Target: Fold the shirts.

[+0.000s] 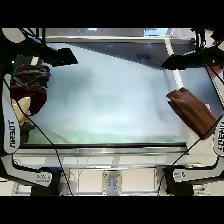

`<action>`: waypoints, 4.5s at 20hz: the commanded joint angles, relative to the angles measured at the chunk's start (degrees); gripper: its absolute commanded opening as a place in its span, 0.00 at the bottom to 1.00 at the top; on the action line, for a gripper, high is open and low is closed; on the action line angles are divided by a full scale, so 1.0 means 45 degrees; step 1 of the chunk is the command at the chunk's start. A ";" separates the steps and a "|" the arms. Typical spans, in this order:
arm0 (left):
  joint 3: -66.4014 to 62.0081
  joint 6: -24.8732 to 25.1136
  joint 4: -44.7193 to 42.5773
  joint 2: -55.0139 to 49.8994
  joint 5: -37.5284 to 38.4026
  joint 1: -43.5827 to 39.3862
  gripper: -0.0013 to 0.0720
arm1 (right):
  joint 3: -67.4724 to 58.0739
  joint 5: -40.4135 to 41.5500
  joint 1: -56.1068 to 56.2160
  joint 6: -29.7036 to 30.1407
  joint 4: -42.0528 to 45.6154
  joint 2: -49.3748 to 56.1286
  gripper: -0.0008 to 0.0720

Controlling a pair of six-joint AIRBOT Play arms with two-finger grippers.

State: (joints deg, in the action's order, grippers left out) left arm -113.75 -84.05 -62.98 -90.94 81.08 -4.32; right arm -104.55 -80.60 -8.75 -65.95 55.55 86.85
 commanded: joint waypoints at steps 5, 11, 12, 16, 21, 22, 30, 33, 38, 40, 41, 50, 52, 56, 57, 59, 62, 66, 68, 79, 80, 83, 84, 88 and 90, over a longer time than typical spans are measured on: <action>0.0000 0.0272 -0.5051 -0.0005 0.0015 0.0010 0.72 | 0.0005 -0.0005 0.0010 -0.0005 0.0000 0.0010 0.63; 0.0010 -0.2424 -1.1817 -0.0228 0.0539 0.2103 0.95 | 0.0005 0.0000 0.0005 0.1088 0.0539 0.0010 0.63; 0.0010 -0.2433 -1.1395 -0.0398 0.0971 0.2764 0.99 | 0.0005 -0.0005 0.0010 0.1088 0.0690 0.0010 0.63; 0.0976 -0.2560 -0.9515 -0.0748 0.2108 0.5343 0.99 | 0.0005 0.0078 0.0015 0.1088 0.0685 0.0010 0.63; 0.3050 -0.1885 -0.7640 -0.1020 0.1991 0.7232 0.99 | 0.0005 0.0418 0.0019 0.0981 0.0554 0.0010 0.63; 0.3225 -0.1880 -0.7626 -0.1122 0.1817 0.7388 0.99 | 0.0005 0.0413 0.0019 0.0976 0.0549 0.0010 0.63; 0.3283 -0.0801 -0.7179 -0.1870 0.0748 0.7465 0.99 | 0.0005 -0.0058 0.0019 0.0374 0.0165 0.0010 0.63; 0.3283 -0.0384 -0.6679 -0.2103 0.0743 0.7470 0.99 | 0.0005 0.0277 0.0024 -0.0044 -0.0092 0.0010 0.63; 0.3283 -0.0311 -0.6227 -0.2832 0.1258 0.7465 0.95 | 0.0005 0.0447 0.0024 -0.0058 -0.0151 0.0010 0.63; 0.3288 -0.0306 -0.6227 -0.3045 0.1491 0.7465 0.24 | 0.0005 0.0325 0.0024 -0.0058 -0.0165 0.0010 0.63; 0.3293 -0.0262 -0.6188 -0.3084 0.1583 0.7465 0.03 | 0.0005 0.0325 0.0024 -0.0058 -0.0165 0.0010 0.63; 0.0126 0.1355 0.1841 -0.2341 0.2229 0.6037 0.03 | 0.0005 -0.0403 0.0015 -0.0748 -0.0092 0.0019 0.62; -0.0714 0.1452 0.3327 -0.2171 0.2409 0.4653 0.03 | 0.0005 -0.0641 0.0010 -0.0767 0.0991 0.0019 0.62; -0.0466 0.1889 0.3711 -0.2108 0.2132 0.0704 0.03 | 0.0005 -0.0971 -0.0019 -0.0767 0.3507 0.0019 0.30; -0.0267 0.2025 0.3517 -0.2147 0.1855 -0.0461 0.03 | 0.0005 -0.0967 -0.0019 -0.0767 0.4158 0.0019 0.30; -0.0141 0.2021 0.3050 -0.2463 0.1307 -0.2681 0.03 | 0.0005 -0.0913 -0.0019 -0.0772 0.5085 0.0019 0.31; -0.0146 0.2016 0.2006 -0.3249 -0.0306 -0.5469 0.03 | 0.0005 -0.0767 -0.0019 -0.0758 0.5770 0.0019 0.31; -0.1035 0.1909 -0.0146 -0.3405 -0.3288 -0.6713 1.00 | 0.0010 -0.0719 -0.0019 -0.0714 0.5406 0.0034 0.31; -0.1656 0.1326 -0.2569 -0.2900 -0.3308 -0.6261 0.99 | 0.0189 -0.0772 -0.0019 -0.0670 0.4265 0.0073 0.59; 0.2375 0.1277 -0.3886 -0.1894 0.2579 0.0287 0.97 | 0.6343 0.0913 0.0821 -0.0675 0.1909 0.0092 0.71; 0.2540 0.1715 -0.3415 -0.1894 0.2584 0.0622 0.97 | 0.6717 0.1117 0.0933 -0.0670 0.1695 0.0092 0.71; 0.2691 0.2186 -0.3347 -0.1894 0.2642 0.1234 0.97 | 0.7898 0.2011 0.1540 -0.0661 0.1642 0.0160 0.71; 0.2691 0.2210 -0.3342 -0.1894 0.2642 0.1316 0.97 | 0.8242 0.2268 0.1758 -0.0661 0.1661 0.0233 0.71; 0.2749 0.2569 -0.3342 -0.1899 0.2914 0.1360 0.97 | 0.8879 0.2812 0.2118 -0.0665 0.1545 0.0850 0.71; 0.3041 0.2735 -0.3347 -0.1899 0.2958 0.1365 0.97 | 0.8893 0.2715 0.2127 -0.0670 0.1302 0.1200 0.71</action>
State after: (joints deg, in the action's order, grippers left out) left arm -101.14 -73.38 -78.70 -99.50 93.38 1.32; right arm -65.91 -69.32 0.12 -68.90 62.85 90.45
